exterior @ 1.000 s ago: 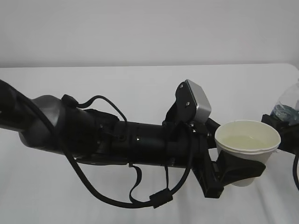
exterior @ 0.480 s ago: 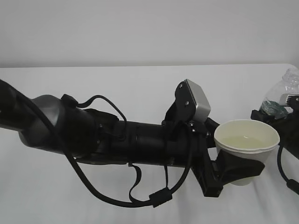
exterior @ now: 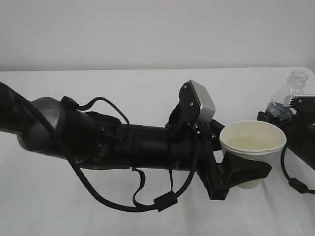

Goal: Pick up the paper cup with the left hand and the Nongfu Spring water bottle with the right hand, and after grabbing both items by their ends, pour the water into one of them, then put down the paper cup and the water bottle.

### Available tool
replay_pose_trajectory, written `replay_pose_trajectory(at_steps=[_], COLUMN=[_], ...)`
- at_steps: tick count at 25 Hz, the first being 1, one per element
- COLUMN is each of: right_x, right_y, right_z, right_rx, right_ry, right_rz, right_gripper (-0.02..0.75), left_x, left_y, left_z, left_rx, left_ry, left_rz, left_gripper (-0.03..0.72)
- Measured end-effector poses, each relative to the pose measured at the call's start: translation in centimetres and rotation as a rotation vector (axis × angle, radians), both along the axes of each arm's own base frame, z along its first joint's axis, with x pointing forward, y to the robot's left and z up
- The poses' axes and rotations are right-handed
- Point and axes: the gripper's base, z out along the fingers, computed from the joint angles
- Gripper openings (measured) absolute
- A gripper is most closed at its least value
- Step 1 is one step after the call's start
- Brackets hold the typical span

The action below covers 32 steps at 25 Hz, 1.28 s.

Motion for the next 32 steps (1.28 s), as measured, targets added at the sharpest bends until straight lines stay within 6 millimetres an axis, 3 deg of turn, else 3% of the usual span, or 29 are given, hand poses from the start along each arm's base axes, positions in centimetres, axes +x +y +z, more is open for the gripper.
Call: replay_pose_trajectory(at_steps=[10, 18, 32], right_x=[0.59, 0.60, 0.31], right_y=[0.01, 0.01, 0.16], right_z=[-0.61, -0.57, -0.50], right_rx=[0.000, 0.000, 0.001], right_ry=[0.004, 0.000, -0.003], right_rz=[0.000, 0.000, 0.017], right_gripper=[0.430, 0.549, 0.603], left_x=[0.04, 0.04, 0.04], left_y=[0.03, 0.03, 0.03], left_z=[0.00, 0.00, 0.00], left_rx=[0.000, 0.000, 0.000], left_ry=[0.000, 0.000, 0.000], left_rz=[0.001, 0.001, 0.001], left_gripper=[0.471, 0.471, 0.471])
